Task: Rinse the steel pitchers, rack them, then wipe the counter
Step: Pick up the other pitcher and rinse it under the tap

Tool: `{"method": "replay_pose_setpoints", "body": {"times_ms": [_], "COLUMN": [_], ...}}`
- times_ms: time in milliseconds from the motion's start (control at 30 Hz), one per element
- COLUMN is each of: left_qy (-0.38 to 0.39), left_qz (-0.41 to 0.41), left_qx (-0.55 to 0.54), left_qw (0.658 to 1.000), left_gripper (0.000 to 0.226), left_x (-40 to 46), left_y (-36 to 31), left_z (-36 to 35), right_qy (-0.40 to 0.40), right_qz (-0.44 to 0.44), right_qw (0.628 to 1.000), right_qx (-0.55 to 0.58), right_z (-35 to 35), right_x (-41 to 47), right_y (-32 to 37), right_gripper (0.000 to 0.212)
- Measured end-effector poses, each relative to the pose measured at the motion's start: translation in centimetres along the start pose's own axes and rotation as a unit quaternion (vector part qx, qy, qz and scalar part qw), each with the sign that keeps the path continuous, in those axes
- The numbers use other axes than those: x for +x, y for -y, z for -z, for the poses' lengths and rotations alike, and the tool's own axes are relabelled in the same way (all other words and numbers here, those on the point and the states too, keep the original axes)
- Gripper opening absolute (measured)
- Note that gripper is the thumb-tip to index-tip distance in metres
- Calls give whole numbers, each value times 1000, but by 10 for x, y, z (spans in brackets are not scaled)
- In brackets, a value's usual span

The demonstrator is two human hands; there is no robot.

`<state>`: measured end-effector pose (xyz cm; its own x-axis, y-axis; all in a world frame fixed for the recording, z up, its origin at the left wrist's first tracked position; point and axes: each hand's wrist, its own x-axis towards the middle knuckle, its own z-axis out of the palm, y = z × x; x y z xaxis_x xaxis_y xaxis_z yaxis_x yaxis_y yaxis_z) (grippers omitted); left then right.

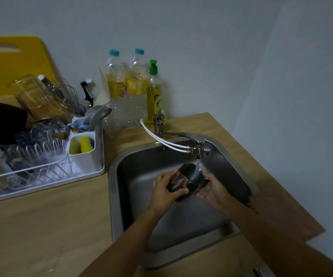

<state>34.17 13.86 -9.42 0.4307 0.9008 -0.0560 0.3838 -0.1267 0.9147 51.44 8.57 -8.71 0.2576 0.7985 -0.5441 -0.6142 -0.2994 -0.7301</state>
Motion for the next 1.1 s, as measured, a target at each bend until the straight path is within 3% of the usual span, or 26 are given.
{"method": "replay_pose_setpoints", "body": {"times_ms": [100,267,467,667,900,1033,1100], "left_qy": [7,7,44,78,82,56,42], "left_qz": [3,25,46,81,144,119,104], "left_qx": [-2,-87,-185,-240,-199,-221,-221], "left_qw": [1000,996,981,964,966,966,969], "left_gripper": [74,77,70,63,55,52,52], "left_x": [2,9,18,16,6,-4,-7], "left_y": [-3,-18,-39,-40,-31,-27,-26], "left_z": [-6,-26,-38,-45,-45,-46,-46], "right_qy": [-20,-40,-36,-38,-57,-130,-123], "right_qz": [32,113,191,248,245,239,206], "right_qw": [999,991,965,916,891,876,890], "right_qx": [-2,-64,-177,-312,-379,-398,-386], "right_z": [2,6,17,23,30,33,36], "right_x": [2,1,-7,-17,-19,-15,-10], "right_y": [8,27,47,59,55,42,34], "right_gripper": [40,5,12,19,23,33,36]}}
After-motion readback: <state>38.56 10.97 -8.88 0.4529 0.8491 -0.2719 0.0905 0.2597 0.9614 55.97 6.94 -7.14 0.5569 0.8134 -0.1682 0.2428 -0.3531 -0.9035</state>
